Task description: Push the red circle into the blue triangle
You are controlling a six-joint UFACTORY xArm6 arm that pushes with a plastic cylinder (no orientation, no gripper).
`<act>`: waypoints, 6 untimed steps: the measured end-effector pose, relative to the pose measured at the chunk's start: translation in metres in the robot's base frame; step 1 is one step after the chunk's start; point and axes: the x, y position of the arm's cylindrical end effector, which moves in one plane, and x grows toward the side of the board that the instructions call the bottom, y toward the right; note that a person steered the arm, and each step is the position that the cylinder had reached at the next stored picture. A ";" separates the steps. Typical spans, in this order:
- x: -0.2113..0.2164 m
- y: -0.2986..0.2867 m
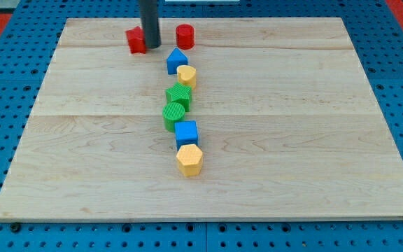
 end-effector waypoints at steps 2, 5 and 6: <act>-0.041 0.005; -0.037 0.153; -0.024 0.151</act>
